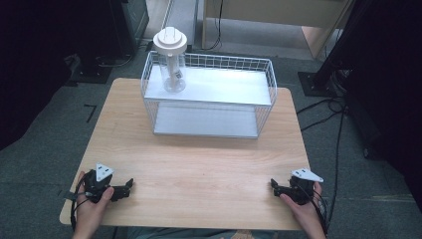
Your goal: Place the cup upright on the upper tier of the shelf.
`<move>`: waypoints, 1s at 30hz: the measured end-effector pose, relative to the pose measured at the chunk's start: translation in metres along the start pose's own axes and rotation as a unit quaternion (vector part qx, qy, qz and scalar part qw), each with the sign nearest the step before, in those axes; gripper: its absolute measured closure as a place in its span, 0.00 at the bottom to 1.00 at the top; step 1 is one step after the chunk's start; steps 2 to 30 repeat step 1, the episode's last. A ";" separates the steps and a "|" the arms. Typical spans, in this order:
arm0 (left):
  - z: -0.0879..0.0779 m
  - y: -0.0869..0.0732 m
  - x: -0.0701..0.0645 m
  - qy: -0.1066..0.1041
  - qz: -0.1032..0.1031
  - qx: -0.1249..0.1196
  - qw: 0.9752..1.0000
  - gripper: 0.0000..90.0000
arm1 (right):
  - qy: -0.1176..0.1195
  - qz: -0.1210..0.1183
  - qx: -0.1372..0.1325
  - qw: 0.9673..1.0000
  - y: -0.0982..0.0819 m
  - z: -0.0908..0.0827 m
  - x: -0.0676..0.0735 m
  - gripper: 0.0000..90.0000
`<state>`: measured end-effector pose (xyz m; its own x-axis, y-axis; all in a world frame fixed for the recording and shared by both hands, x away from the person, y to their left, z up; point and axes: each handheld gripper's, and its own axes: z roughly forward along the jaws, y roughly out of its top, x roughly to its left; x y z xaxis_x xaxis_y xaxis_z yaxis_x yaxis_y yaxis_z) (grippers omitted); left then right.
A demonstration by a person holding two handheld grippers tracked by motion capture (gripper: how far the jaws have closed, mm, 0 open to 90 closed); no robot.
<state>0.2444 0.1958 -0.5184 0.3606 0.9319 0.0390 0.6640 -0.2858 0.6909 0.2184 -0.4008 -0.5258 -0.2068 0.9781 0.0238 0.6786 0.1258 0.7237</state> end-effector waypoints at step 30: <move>0.000 0.000 0.000 -0.001 -0.003 0.000 1.000 0.00 | 0.000 0.000 0.000 1.000 0.000 0.000 0.000 0.07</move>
